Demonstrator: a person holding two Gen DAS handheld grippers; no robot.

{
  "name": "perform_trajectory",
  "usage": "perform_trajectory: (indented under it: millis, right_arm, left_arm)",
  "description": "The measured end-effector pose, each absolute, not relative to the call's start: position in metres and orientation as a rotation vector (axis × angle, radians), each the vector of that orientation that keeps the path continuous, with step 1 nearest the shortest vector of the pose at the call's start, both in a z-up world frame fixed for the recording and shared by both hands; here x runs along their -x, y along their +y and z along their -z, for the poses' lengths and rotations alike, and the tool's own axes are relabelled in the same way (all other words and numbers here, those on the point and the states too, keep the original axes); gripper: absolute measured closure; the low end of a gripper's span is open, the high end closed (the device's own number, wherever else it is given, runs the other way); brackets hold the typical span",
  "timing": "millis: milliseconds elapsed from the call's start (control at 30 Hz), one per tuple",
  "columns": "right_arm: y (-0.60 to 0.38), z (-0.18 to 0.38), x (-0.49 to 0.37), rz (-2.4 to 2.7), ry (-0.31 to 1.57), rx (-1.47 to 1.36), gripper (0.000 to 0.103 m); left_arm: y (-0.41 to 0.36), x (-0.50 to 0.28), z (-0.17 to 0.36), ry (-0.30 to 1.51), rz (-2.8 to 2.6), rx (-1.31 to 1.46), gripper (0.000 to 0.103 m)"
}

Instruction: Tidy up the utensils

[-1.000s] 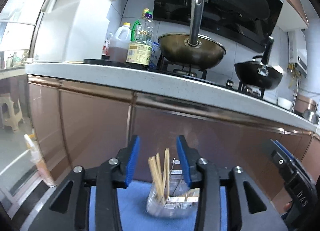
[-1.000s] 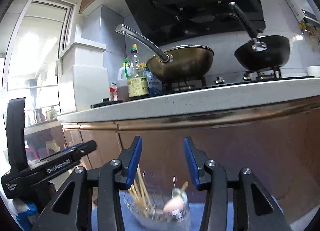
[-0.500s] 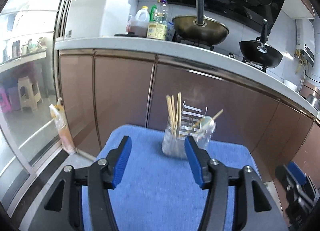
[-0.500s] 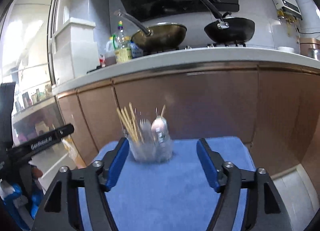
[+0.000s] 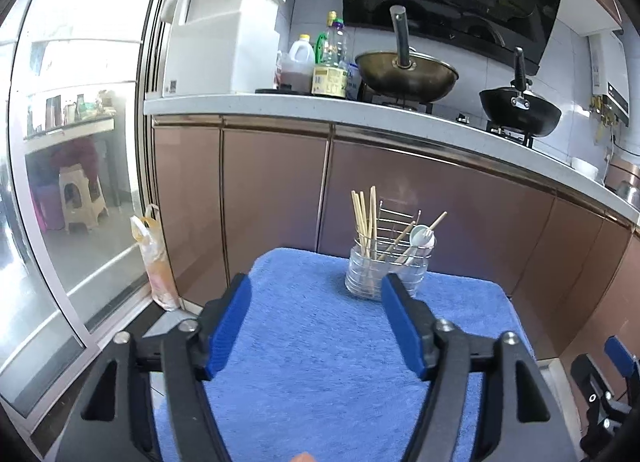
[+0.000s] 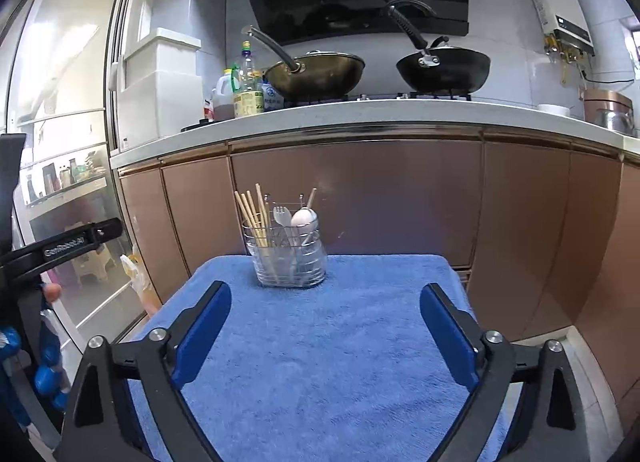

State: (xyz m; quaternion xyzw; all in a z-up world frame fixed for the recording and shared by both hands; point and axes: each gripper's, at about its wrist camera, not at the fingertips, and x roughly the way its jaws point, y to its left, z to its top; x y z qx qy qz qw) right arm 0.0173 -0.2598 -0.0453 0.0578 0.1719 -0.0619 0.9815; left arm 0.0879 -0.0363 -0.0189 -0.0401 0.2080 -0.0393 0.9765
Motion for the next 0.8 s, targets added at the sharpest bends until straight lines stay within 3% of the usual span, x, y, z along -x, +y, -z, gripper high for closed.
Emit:
perform_trajectory:
  millis: [300, 800]
  right_arm:
    - [-0.271, 0.050, -0.010, 0.156, 0.356, -0.125, 0.000]
    - [-0.277, 0.041, -0.007, 0.192, 0.347, -0.094, 0.000]
  left_arm:
    - [-0.030, -0.069, 0.016, 0.361, 0.034, 0.018, 0.025]
    - [-0.019, -0.059, 0.020, 0.344, -0.016, 0.024, 0.025]
